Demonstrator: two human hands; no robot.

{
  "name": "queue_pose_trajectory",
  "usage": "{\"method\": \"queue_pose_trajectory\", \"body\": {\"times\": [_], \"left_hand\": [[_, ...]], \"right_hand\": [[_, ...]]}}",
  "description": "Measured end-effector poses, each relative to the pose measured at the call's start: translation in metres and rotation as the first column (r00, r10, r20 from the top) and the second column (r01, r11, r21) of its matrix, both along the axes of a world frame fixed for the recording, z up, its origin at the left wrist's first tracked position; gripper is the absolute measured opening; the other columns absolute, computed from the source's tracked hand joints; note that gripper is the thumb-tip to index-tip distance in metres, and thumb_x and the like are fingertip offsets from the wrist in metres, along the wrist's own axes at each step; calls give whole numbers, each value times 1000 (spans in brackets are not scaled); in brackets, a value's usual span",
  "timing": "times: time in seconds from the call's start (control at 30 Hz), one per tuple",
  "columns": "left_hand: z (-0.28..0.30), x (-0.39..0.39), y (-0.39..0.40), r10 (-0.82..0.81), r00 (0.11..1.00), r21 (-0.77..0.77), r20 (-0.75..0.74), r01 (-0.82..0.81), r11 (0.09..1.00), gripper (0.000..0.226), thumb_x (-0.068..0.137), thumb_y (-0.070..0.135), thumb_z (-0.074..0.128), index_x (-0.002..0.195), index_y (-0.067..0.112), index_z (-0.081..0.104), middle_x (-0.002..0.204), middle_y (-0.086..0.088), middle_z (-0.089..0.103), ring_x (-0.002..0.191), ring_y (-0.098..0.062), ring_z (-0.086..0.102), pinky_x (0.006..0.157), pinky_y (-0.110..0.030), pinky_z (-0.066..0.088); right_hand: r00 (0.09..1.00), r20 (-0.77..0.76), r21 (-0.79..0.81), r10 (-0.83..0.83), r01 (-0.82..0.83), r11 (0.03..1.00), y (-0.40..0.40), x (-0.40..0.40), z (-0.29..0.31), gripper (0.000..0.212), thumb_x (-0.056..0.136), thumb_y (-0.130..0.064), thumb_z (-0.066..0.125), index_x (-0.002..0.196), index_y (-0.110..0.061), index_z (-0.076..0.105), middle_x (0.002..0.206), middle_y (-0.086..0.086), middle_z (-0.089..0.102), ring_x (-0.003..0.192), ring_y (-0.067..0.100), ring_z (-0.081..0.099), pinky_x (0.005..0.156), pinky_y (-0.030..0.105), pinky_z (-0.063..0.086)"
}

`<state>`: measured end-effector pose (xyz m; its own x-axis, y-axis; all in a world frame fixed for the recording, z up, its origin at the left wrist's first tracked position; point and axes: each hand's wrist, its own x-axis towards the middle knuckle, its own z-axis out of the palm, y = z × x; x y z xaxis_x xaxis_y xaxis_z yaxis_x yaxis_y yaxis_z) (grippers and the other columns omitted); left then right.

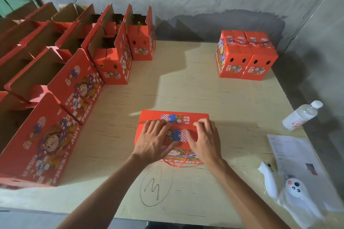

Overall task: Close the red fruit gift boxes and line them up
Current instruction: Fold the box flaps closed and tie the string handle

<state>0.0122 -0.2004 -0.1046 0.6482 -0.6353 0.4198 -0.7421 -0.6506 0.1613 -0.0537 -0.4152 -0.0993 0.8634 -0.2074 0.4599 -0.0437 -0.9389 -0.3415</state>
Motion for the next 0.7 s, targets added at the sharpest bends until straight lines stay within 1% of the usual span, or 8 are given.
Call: {"method": "queue_pose_trajectory", "body": {"times": [0.13, 0.33, 0.4, 0.5, 0.53, 0.6, 0.67, 0.7], "left_hand": [[-5, -1, -7, 89, 993, -49, 82, -85, 995, 33, 104, 30, 49, 122, 9, 66, 111, -8, 61, 97, -33, 59, 90, -47, 45], [-5, -2, -7, 85, 991, -61, 100, -79, 995, 30, 104, 24, 49, 125, 11, 67, 109, -8, 64, 95, -32, 60, 87, -47, 46], [-7, -1, -7, 62, 994, -121, 90, -51, 991, 28, 103, 22, 53, 123, 10, 69, 114, -7, 66, 101, -32, 62, 90, -46, 48], [-10, 2, -6, 21, 1000, -211, -4, -21, 977, 25, 98, 15, 62, 119, 9, 73, 134, -9, 66, 129, -31, 58, 107, -41, 48], [-10, 3, -6, 29, 998, -231, -61, -42, 972, 24, 97, 13, 64, 118, 11, 75, 138, -8, 64, 135, -29, 55, 110, -39, 46], [-4, 7, -7, 45, 982, -270, -182, -94, 958, 22, 95, 12, 68, 114, 13, 78, 138, -7, 65, 136, -27, 55, 111, -38, 47], [2, 9, -6, 48, 963, -277, -265, -124, 953, 22, 95, 13, 70, 115, 12, 78, 137, -8, 66, 134, -29, 57, 110, -44, 48], [5, 9, -6, 69, 956, -254, -285, -144, 956, 25, 96, 16, 70, 120, 12, 75, 138, -9, 64, 134, -30, 56, 111, -47, 45]], "right_hand": [[990, 135, 45, -41, 35, 998, 3, 2, -14, 29, 100, -39, 63, 91, -12, 67, 96, 4, 59, 86, 27, 56, 77, 42, 48], [972, 219, 100, -82, 61, 993, 4, 5, -18, 29, 100, -29, 66, 77, -13, 66, 85, 1, 58, 76, 27, 54, 71, 42, 45], [975, 204, 94, -93, 75, 993, 4, 5, -17, 29, 101, -30, 65, 76, -14, 67, 84, 0, 57, 75, 26, 53, 70, 43, 45], [981, 160, 122, -106, 87, 989, 6, 5, -15, 25, 98, -31, 69, 79, -15, 69, 90, -1, 61, 81, 26, 57, 75, 45, 48], [985, 142, 154, -101, 78, 985, 6, 7, -13, 20, 96, -29, 72, 82, -14, 71, 98, 1, 64, 88, 27, 60, 80, 46, 50], [994, 39, 252, -105, 92, 963, 5, 8, -11, 18, 92, -28, 76, 99, -12, 72, 128, 9, 64, 118, 32, 60, 97, 46, 51], [978, -170, 418, -121, 183, 890, 2, 9, -7, 53, 92, -36, 75, 135, -10, 58, 157, 13, 43, 144, 30, 42, 110, 44, 43], [954, -271, 495, -125, 250, 832, 0, 9, -4, 71, 92, -43, 73, 149, -12, 44, 163, 11, 34, 148, 27, 37, 111, 44, 43]]}}
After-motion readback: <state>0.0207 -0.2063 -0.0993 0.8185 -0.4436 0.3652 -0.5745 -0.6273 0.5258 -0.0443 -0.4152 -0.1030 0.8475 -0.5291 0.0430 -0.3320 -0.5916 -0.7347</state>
